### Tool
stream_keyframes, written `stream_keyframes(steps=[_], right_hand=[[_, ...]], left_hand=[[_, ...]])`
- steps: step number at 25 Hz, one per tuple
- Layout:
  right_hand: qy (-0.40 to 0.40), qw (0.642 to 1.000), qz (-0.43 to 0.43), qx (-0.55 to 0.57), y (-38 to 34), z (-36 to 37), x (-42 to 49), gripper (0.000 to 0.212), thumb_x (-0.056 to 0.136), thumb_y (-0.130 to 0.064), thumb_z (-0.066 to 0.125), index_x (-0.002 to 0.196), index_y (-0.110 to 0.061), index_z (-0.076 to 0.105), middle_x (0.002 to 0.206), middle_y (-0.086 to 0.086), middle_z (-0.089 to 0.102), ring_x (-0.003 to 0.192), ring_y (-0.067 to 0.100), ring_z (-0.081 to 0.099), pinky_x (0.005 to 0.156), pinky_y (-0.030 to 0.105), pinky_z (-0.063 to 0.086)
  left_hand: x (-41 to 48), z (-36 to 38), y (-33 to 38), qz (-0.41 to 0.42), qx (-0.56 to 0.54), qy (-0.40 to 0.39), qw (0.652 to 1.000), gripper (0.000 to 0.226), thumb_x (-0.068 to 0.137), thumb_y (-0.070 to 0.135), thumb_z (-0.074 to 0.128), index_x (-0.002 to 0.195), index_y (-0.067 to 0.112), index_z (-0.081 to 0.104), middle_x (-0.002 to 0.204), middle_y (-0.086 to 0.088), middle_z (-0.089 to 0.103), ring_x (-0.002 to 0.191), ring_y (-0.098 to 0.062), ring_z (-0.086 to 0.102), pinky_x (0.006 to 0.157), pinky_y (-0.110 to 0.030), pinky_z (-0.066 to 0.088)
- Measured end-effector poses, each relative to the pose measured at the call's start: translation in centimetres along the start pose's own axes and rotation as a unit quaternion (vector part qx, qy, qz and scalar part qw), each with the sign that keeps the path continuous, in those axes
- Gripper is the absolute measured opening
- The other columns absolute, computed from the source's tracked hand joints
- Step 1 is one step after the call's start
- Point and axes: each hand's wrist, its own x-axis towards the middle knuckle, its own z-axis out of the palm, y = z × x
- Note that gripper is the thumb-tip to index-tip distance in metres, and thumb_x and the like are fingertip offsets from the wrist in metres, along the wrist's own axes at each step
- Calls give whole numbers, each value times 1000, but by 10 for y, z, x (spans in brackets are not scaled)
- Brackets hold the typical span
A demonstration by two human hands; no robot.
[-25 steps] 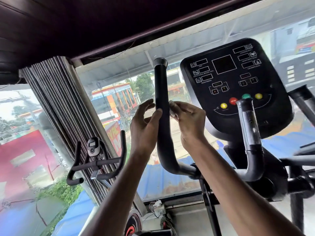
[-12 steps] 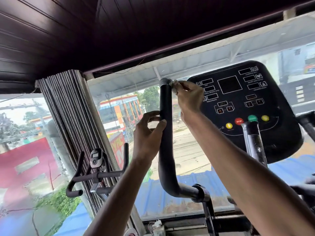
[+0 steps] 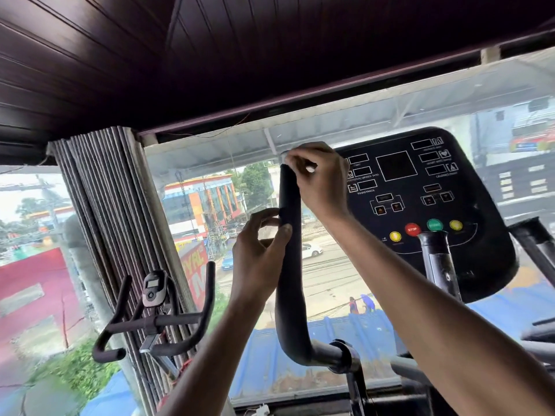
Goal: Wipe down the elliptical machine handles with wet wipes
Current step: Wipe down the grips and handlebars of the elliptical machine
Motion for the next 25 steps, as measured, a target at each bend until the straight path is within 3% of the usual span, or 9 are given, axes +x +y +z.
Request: stream_keyframes(steps=[2, 5, 11, 16, 21, 25], right_hand=[[-41, 996, -62, -43, -1, 0, 8, 3, 86, -8, 80, 88, -8, 81, 89, 4, 75, 80, 15, 69, 73, 35, 61], [-72, 990, -75, -98, 1, 1, 26, 7, 81, 1, 81, 82, -6, 80, 86, 8, 74, 75, 19, 69, 69, 42, 62], [-153, 972, -118, -131, 0, -8, 43, 6, 84, -6, 82, 90, -5, 81, 90, 11, 76, 78, 18, 68, 76, 47, 62], [-191, 963, -118, -148, -3, -7, 46, 5, 85, -6, 81, 90, -7, 82, 92, 8, 75, 83, 17, 66, 81, 50, 60], [-197, 959, -110, -170, -6, -4, 48, 7, 85, -8, 82, 92, -5, 82, 93, 11, 76, 83, 15, 65, 82, 48, 60], [-154, 972, -66, -167, -23, -6, 39, 3, 85, -8, 82, 88, -6, 81, 88, 9, 78, 78, 19, 70, 82, 45, 61]], left_hand=[[-1, 0, -1, -5, -7, 4, 1000, 22, 95, 22, 70, 116, 29, 70, 107, 13, 73, 70, -2, 69, 66, -23, 52], [-1, 1, -2, -14, -14, 3, 1000, 22, 96, 20, 70, 116, 31, 70, 110, 13, 73, 76, -1, 71, 71, -23, 54], [-1, 1, 0, -23, -22, 8, 999, 23, 95, 21, 70, 114, 34, 71, 110, 15, 73, 75, -8, 71, 74, -32, 57], [-2, 2, 1, -32, -34, 6, 999, 25, 96, 19, 67, 115, 35, 70, 113, 16, 72, 82, -6, 70, 74, -22, 54], [-2, 0, 1, -39, -53, -15, 998, 27, 95, 20, 67, 116, 37, 70, 116, 17, 71, 91, -10, 71, 79, -26, 55], [-4, -8, 0, -39, -73, -31, 996, 35, 85, 35, 63, 119, 38, 69, 117, 18, 71, 91, -7, 72, 84, -35, 58]])
